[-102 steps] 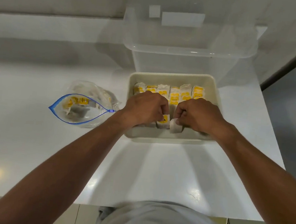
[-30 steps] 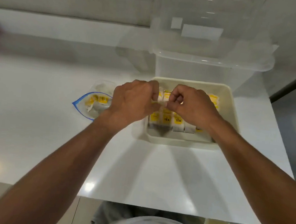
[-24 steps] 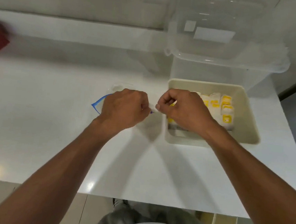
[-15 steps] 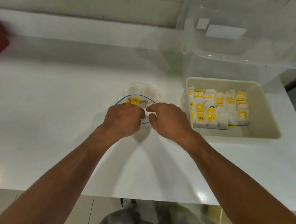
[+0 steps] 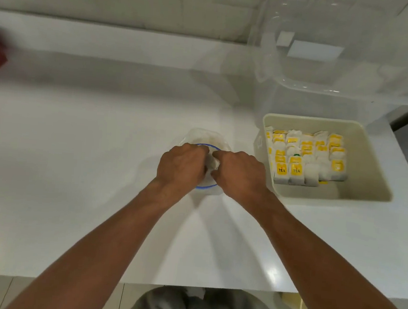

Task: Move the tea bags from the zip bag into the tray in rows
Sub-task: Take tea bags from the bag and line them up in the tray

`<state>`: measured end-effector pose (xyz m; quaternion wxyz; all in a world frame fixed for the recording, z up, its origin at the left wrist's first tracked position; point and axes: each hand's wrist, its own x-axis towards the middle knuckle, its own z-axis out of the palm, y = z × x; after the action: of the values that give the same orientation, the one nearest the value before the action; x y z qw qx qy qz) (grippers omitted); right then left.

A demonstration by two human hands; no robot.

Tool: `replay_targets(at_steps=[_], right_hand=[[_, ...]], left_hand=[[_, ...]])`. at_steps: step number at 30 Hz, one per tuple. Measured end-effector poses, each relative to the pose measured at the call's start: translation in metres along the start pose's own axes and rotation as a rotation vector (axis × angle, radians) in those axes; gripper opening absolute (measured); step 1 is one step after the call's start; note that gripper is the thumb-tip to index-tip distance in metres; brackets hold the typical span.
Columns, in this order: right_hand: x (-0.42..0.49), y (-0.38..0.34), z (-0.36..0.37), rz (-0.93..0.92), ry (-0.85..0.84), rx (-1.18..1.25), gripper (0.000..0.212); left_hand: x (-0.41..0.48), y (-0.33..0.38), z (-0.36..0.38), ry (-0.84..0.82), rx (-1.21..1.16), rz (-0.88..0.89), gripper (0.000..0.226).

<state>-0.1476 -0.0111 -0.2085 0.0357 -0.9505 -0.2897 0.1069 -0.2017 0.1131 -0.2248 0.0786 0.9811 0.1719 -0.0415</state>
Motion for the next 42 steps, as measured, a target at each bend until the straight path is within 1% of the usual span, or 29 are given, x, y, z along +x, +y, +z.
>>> replay_targets(at_steps=[3,6,12,16,20,24,27,30,33,35,39,41,42], right_hand=[[0.008,0.001,0.005,0.04,0.04,0.007,0.026],[0.014,0.002,0.011,0.077,0.036,-0.015,0.026],[0.023,-0.001,0.014,0.124,0.016,-0.019,0.027],[0.023,-0.001,0.015,0.116,0.025,-0.035,0.031],[0.023,0.0,0.02,0.126,0.046,-0.012,0.028],[0.019,0.005,0.02,0.088,0.083,0.012,0.026],[0.015,0.007,0.016,0.07,0.121,0.097,0.025],[0.011,0.011,0.008,0.082,0.131,0.249,0.019],[0.009,0.016,0.002,0.066,0.103,0.352,0.015],[0.008,0.016,0.003,0.099,0.072,0.446,0.014],[0.006,0.015,0.005,0.199,-0.009,0.716,0.021],[0.005,0.015,0.004,0.223,-0.04,0.811,0.022],[0.004,0.015,0.003,0.244,-0.05,0.879,0.017]], left_hand=[[0.01,0.004,0.002,0.002,0.057,-0.002,0.021],[0.018,0.004,0.007,-0.006,0.094,-0.023,0.021],[0.023,0.009,0.014,-0.001,0.08,-0.043,0.017],[0.022,0.01,0.01,-0.001,0.014,-0.037,0.017],[0.018,0.009,0.006,-0.02,-0.066,-0.058,0.019],[0.014,0.004,0.004,-0.004,-0.163,-0.055,0.021],[0.013,0.002,-0.001,-0.011,-0.276,-0.064,0.025],[0.014,-0.003,-0.009,-0.085,-0.381,-0.046,0.03],[0.013,-0.005,-0.019,-0.11,-0.497,-0.06,0.025],[0.013,-0.004,-0.023,-0.121,-0.586,-0.097,0.02],[0.011,-0.005,-0.021,-0.074,-0.686,-0.129,0.006],[0.01,-0.007,-0.019,-0.041,-0.714,-0.134,0.009],[0.01,-0.008,-0.018,-0.032,-0.745,-0.143,0.014]])
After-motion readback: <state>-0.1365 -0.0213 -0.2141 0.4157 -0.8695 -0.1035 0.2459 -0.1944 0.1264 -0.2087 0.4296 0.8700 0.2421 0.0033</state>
